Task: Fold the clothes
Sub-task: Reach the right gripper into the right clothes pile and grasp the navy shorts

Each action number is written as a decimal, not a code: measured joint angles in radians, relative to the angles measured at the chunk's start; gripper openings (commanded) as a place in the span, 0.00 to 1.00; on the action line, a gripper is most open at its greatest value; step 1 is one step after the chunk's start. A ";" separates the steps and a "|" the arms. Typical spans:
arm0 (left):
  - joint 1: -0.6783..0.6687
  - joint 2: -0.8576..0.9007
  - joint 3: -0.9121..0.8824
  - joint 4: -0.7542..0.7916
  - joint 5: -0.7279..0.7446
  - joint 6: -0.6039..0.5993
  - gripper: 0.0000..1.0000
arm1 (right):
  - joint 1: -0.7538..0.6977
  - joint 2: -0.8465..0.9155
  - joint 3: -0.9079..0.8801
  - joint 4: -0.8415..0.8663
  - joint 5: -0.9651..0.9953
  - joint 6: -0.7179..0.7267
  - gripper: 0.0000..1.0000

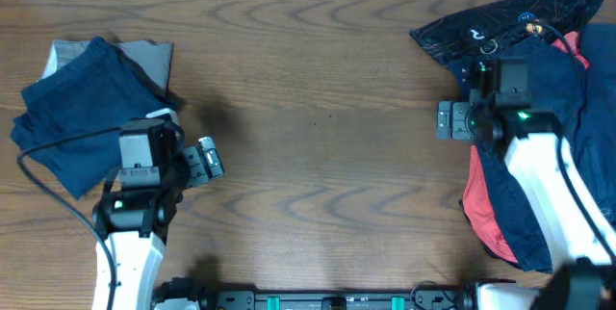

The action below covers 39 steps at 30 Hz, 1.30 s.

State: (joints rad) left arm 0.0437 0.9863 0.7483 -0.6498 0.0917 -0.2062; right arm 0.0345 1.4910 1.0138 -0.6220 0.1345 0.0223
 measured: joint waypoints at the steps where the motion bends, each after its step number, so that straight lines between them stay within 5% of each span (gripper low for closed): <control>1: 0.000 0.008 0.000 0.000 0.000 0.000 0.98 | -0.003 0.026 0.000 0.019 0.022 0.004 0.85; 13: 0.000 0.039 0.000 0.002 0.006 0.000 0.98 | -0.051 0.303 0.001 0.163 0.200 0.022 0.62; 22: 0.000 0.039 0.000 0.002 0.006 0.000 0.98 | -0.051 0.348 0.001 0.172 0.221 0.027 0.02; 29: 0.000 0.039 0.000 0.002 0.006 0.000 0.98 | -0.051 0.316 0.003 0.127 0.260 0.053 0.01; 39: 0.000 0.039 0.000 0.003 0.006 0.000 0.98 | -0.089 -0.007 0.130 0.049 0.258 0.048 0.01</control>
State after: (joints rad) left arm 0.0437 1.0248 0.7486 -0.6468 0.0982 -0.2062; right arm -0.0540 1.4841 1.1435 -0.5728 0.3923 0.0708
